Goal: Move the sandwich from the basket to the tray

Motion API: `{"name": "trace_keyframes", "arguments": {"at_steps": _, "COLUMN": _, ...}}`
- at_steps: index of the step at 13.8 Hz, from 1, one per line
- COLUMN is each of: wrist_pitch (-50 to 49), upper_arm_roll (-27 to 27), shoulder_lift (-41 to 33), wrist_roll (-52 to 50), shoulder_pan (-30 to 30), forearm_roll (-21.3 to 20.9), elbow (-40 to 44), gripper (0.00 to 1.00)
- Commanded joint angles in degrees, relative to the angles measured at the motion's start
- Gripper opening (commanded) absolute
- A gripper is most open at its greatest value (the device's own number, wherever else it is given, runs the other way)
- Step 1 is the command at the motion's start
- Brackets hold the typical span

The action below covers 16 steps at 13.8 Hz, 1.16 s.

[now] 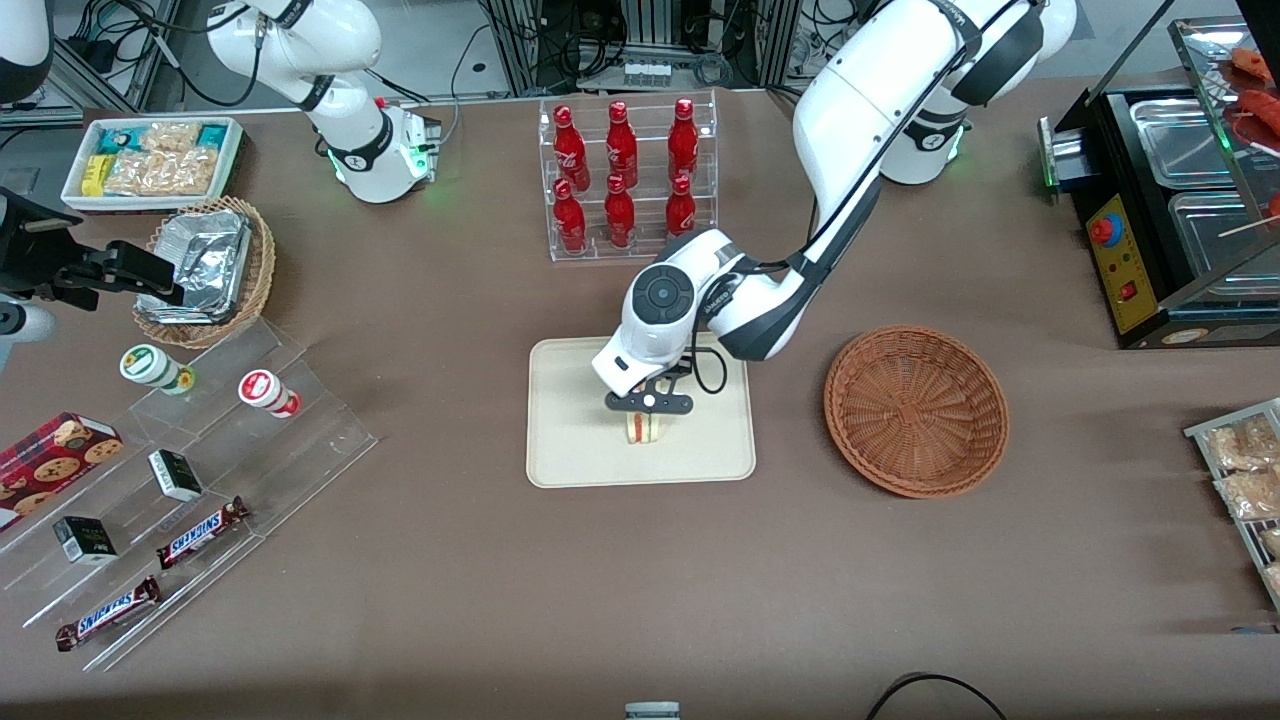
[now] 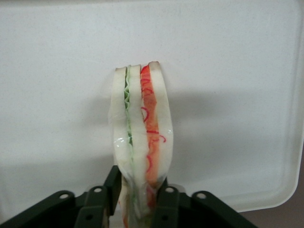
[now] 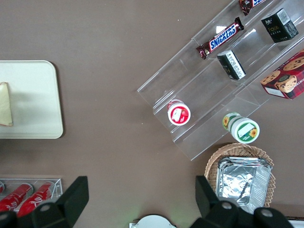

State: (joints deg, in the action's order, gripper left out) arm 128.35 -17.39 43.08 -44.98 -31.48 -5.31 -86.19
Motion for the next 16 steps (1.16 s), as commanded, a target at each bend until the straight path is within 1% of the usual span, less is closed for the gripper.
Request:
{"name": "trace_keyframes", "arguments": {"at_steps": 1, "wrist_pitch": -0.64, "upper_arm_roll": 0.51, "shoulder_lift": -0.35, "wrist_roll": -0.28, "shoulder_pan": -0.77, "forearm_roll": -0.93, "elbow": 1.73, "gripper": 1.0}}
{"name": "trace_keyframes", "arguments": {"at_steps": 3, "wrist_pitch": -2.83, "upper_arm_roll": 0.43, "shoulder_lift": -3.94, "wrist_roll": -0.54, "shoulder_pan": -0.42, "forearm_roll": -0.24, "elbow": 1.55, "gripper": 1.0}}
{"name": "trace_keyframes", "arguments": {"at_steps": 7, "wrist_pitch": -10.82, "upper_arm_roll": 1.04, "shoulder_lift": -13.25, "wrist_roll": -6.6, "shoulder_pan": 0.72, "forearm_roll": -0.23, "elbow": 0.94, "gripper": 1.0}}
{"name": "trace_keyframes", "arguments": {"at_steps": 10, "wrist_pitch": -19.95, "upper_arm_roll": 1.13, "shoulder_lift": -20.73, "wrist_roll": -6.09, "shoulder_pan": 5.54, "forearm_roll": -0.41, "elbow": 0.76, "gripper": 1.0}}
{"name": "trace_keyframes", "arguments": {"at_steps": 12, "wrist_pitch": -24.97, "upper_arm_roll": 1.04, "shoulder_lift": -26.79, "wrist_roll": -5.65, "shoulder_pan": 9.49, "forearm_roll": -0.41, "elbow": -1.33, "gripper": 1.0}}
{"name": "trace_keyframes", "arguments": {"at_steps": 14, "wrist_pitch": -27.18, "upper_arm_roll": 1.04, "shoulder_lift": -33.38, "wrist_roll": 0.91, "shoulder_pan": 14.06, "forearm_roll": 0.12, "elbow": -5.46, "gripper": 1.0}}
{"name": "trace_keyframes", "arguments": {"at_steps": 16, "wrist_pitch": -31.04, "upper_arm_roll": 1.04, "shoulder_lift": -38.13, "wrist_roll": 8.91, "shoulder_pan": 19.16, "forearm_roll": 1.87, "elbow": -7.41, "gripper": 1.0}}
